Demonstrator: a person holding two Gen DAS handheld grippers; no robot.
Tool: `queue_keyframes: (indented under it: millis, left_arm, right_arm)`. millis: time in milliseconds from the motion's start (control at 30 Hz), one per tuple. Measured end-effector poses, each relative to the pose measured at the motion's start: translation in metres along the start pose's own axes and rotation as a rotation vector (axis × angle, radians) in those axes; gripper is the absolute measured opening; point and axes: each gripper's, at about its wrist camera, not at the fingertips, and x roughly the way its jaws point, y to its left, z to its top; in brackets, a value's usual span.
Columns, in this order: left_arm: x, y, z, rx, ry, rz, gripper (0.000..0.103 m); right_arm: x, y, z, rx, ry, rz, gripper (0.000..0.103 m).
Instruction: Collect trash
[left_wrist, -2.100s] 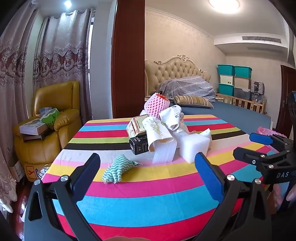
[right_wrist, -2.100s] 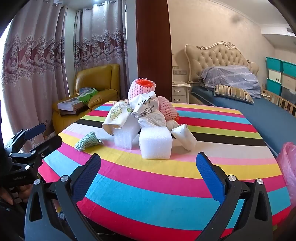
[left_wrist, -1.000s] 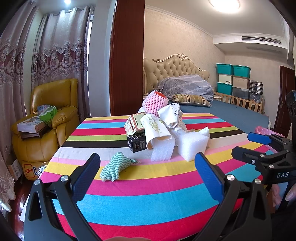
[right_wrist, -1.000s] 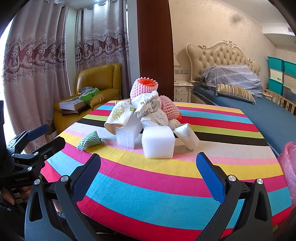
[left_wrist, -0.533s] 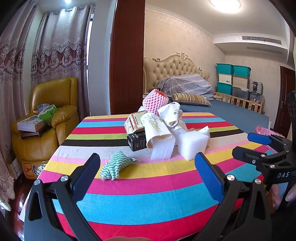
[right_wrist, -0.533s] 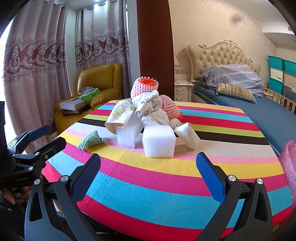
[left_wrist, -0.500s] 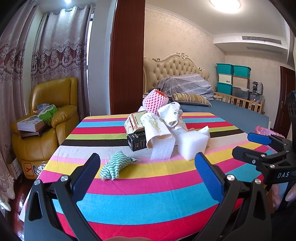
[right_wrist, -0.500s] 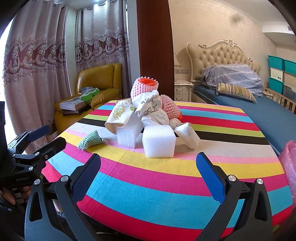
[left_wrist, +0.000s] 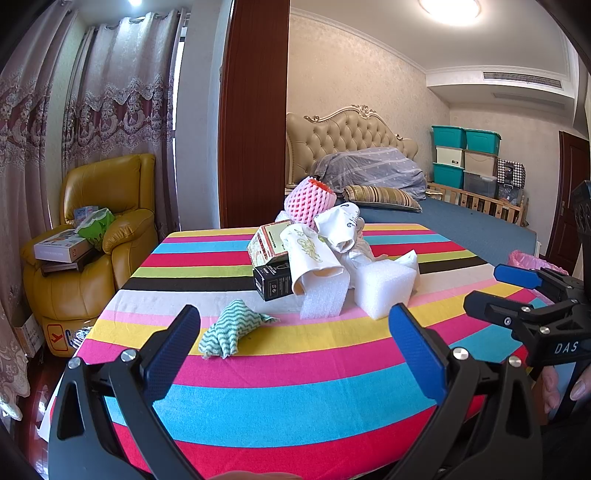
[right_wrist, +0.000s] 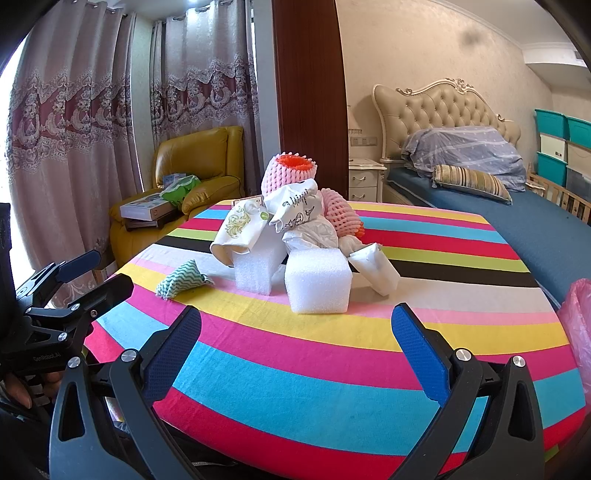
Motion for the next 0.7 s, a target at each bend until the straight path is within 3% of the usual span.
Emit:
queue_keyframes:
  millis: [700]
  left_arm:
    - [0.0002,-0.0018,-0.0048,-0.001,0.007,-0.007,0.099]
  right_arm:
    - [0.0014,0.0015,-0.0002,0.004,0.003,0.004,0.096]
